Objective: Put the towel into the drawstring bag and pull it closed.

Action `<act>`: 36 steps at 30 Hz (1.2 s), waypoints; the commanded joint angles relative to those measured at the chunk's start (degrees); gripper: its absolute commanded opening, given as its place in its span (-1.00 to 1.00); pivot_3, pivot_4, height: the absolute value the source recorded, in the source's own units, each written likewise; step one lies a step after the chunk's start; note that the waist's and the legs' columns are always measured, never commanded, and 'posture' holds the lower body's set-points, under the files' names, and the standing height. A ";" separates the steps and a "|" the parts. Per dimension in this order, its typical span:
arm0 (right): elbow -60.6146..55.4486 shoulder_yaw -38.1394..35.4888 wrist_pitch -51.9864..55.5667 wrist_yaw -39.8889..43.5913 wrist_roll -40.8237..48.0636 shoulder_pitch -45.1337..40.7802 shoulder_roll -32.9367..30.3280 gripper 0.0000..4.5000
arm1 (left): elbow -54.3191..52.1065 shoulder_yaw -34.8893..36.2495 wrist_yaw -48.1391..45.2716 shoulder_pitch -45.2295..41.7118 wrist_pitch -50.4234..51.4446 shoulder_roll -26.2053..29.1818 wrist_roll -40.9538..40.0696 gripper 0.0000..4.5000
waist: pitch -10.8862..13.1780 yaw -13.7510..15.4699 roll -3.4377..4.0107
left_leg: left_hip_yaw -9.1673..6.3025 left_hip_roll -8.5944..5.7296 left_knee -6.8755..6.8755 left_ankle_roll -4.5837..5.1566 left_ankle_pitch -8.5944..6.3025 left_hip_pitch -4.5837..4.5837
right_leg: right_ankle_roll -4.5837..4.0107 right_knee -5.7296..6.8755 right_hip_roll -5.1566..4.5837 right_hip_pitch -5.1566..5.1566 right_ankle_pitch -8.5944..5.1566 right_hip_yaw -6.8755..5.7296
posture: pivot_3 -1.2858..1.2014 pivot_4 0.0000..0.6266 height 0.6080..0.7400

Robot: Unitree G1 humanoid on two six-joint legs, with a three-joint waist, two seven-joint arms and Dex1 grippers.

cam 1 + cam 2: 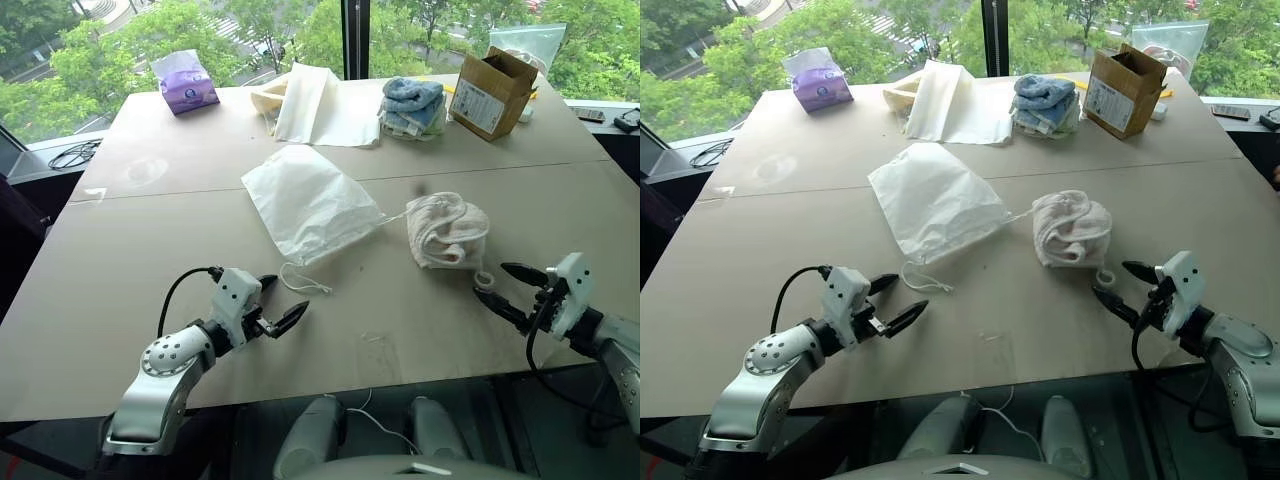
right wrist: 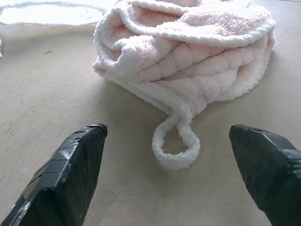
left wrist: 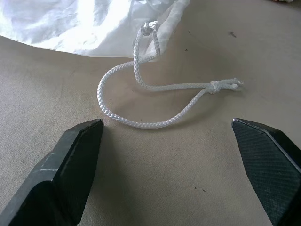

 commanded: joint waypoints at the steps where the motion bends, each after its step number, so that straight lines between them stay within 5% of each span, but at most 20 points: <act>1: -2.13 -0.61 -2.31 1.12 0.60 0.50 0.20 0.98 | 1.11 -1.23 -0.90 -0.31 -0.56 0.78 1.03 1.00 | 0.00 0.10 0.00 | 0.00 0.00 0.00 0.00 0.00 0.00 | 0.00 0.00 0.00 0.00 0.00 0.00 | 0.03 -0.52 1.00; 26: -3.70 1.70 -3.79 2.66 1.41 1.10 0.48 0.98 | -0.93 2.78 -4.50 -2.73 -0.04 2.15 -5.52 1.00 | 0.03 0.40 0.01 | -0.02 0.00 0.00 0.00 0.00 0.00 | 0.00 0.02 0.01 0.00 0.00 -0.02 | 0.03 -0.52 1.00; 30: -9.16 2.42 0.13 3.16 4.09 2.64 -0.55 0.98 | -3.60 2.00 -6.35 -8.49 1.17 3.26 -7.93 1.00 | 0.09 1.10 0.03 | -0.06 0.00 0.02 0.00 0.00 -0.06 | 0.00 0.01 0.00 -0.02 0.00 -0.06 | 0.03 -0.52 1.00; 36: -18.86 5.42 5.11 -1.46 6.49 2.80 1.34 0.98 | 5.57 -3.57 -6.09 -19.04 -1.10 3.45 -0.54 1.00 | 0.09 0.87 0.03 | -0.05 -0.01 0.03 -0.08 0.05 -0.04 | 0.00 0.00 0.01 0.00 0.00 -0.07 | 0.03 -0.52 1.00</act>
